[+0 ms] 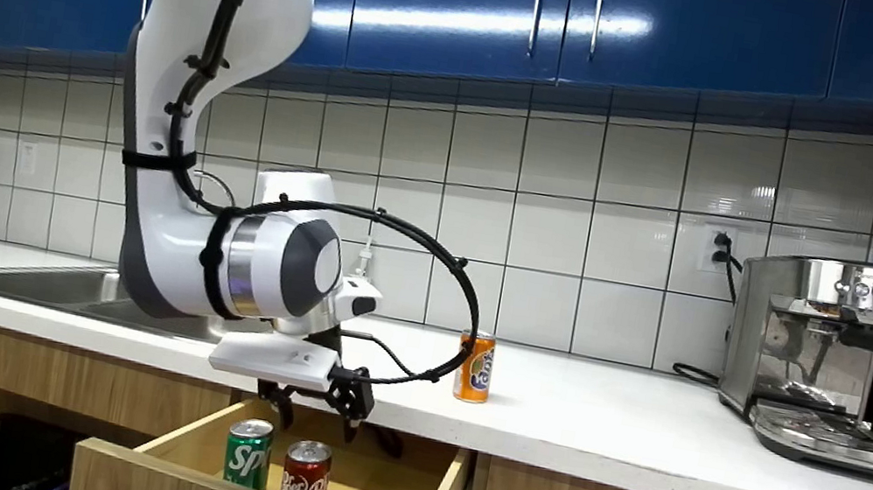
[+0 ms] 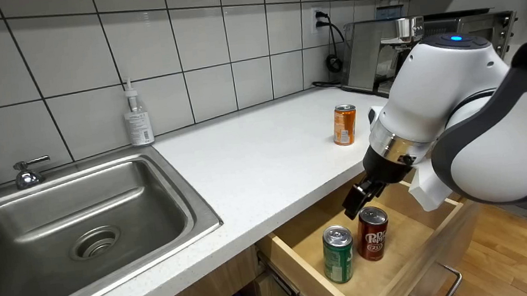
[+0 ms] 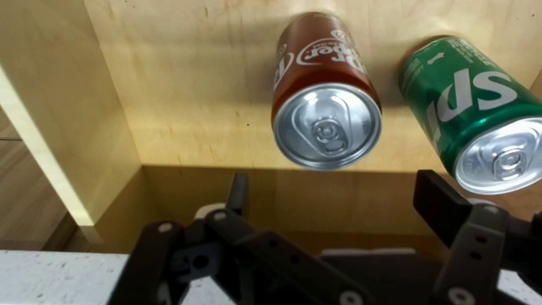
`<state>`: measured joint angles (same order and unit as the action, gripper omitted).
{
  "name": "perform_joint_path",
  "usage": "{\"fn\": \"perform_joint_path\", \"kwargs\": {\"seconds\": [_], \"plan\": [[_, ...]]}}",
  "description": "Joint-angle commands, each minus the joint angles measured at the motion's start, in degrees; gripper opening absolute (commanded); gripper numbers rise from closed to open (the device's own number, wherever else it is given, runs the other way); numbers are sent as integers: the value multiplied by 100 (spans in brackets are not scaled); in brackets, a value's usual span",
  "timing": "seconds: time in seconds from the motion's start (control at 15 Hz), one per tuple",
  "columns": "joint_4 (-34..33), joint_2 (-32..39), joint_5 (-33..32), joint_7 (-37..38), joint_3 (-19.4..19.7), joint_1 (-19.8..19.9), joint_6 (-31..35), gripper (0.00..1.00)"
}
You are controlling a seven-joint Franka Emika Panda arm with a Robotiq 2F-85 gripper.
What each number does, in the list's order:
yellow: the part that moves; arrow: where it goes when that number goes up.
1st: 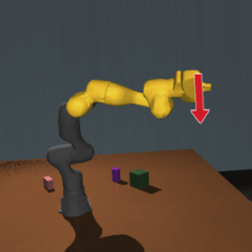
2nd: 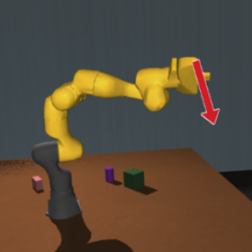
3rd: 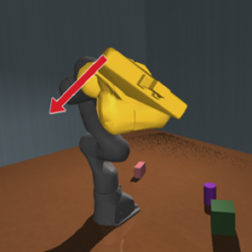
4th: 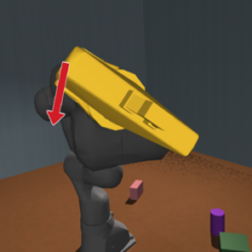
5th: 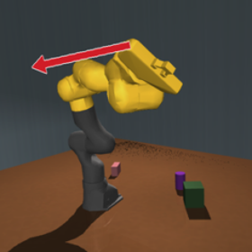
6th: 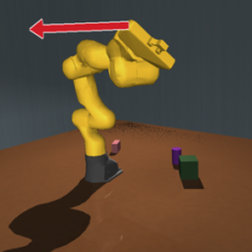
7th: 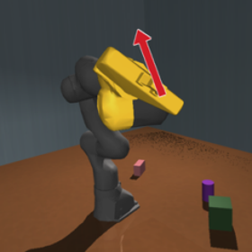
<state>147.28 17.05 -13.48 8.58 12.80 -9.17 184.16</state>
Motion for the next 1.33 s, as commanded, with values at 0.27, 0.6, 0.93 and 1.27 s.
{"fn": "perform_joint_path", "kwargs": {"seconds": [0.27, 0.6, 0.93, 1.27], "plan": [[134, -781, 86, 83, -97, 31, -511, 100], [94, -1204, 200, 10, -152, 80, -937, 100], [-37, -1595, 639, -168, -132, 99, -1394, 100], [-334, -1789, 1073, -255, -528, 617, -1845, 100]]}}
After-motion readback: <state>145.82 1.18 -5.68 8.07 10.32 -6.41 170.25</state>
